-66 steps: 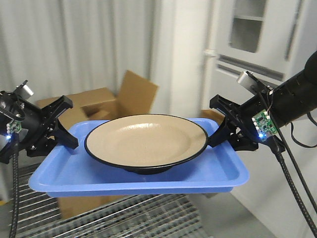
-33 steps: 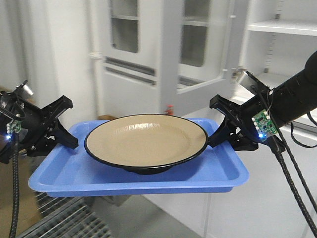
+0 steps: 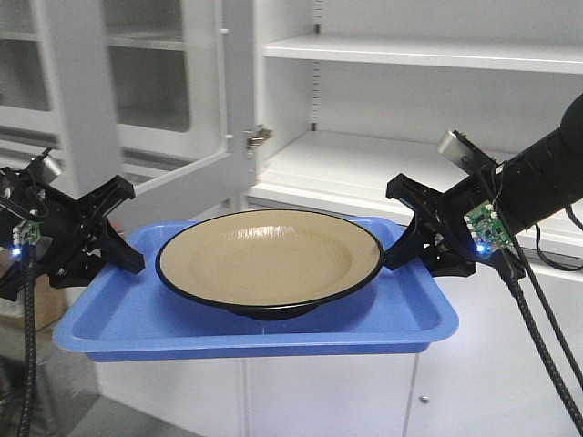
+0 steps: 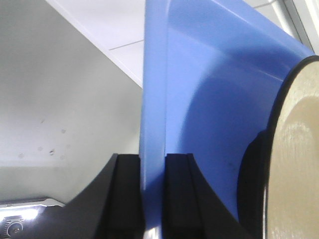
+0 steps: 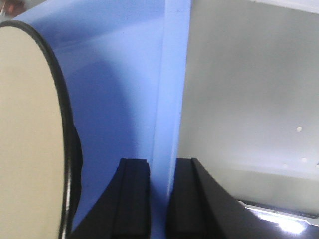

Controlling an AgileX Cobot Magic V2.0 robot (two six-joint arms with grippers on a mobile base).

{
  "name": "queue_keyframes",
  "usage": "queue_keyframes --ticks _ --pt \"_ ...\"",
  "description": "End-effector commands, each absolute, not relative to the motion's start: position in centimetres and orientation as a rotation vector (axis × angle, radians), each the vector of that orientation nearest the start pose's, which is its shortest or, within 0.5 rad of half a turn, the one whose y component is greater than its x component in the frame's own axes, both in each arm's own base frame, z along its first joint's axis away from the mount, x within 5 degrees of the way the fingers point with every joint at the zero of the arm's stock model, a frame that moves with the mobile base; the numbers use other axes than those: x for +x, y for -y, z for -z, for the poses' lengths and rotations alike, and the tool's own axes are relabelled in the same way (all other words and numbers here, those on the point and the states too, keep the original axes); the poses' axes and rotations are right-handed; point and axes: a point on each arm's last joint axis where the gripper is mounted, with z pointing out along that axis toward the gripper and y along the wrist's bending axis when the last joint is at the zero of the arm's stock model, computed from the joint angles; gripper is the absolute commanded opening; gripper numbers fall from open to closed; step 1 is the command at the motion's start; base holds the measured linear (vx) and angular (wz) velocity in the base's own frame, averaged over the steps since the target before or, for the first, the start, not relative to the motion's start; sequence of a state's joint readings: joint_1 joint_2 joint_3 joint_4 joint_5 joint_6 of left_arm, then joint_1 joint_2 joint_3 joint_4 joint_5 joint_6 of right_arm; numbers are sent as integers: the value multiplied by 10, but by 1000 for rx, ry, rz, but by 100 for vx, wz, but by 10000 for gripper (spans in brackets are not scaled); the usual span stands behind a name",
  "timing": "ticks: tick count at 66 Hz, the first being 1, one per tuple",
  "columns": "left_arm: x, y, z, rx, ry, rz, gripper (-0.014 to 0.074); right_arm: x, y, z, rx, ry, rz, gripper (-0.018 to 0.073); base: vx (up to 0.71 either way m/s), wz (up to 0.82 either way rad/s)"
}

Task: Place disk in tray to left cabinet
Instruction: 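Keep holding the tray while driving up to the white cabinet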

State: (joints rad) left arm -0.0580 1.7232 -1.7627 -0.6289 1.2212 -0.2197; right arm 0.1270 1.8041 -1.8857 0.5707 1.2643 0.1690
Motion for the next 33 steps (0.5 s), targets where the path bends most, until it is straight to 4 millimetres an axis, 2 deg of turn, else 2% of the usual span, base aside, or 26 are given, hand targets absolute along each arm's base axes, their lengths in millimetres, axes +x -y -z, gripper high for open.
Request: queue_keyframes --ticks 1,18,33 --pt "344 92 -427 -271 -2436 1218 0 353 -114 -426 44 -2501 -1145 -4 18 -49" --pt "344 92 -427 -271 -2436 1218 0 353 -114 -426 44 -2501 -1145 -4 20 -41" --pt "344 92 -427 -271 -2436 1218 0 353 -114 -426 44 -2501 -1145 -4 25 -27"
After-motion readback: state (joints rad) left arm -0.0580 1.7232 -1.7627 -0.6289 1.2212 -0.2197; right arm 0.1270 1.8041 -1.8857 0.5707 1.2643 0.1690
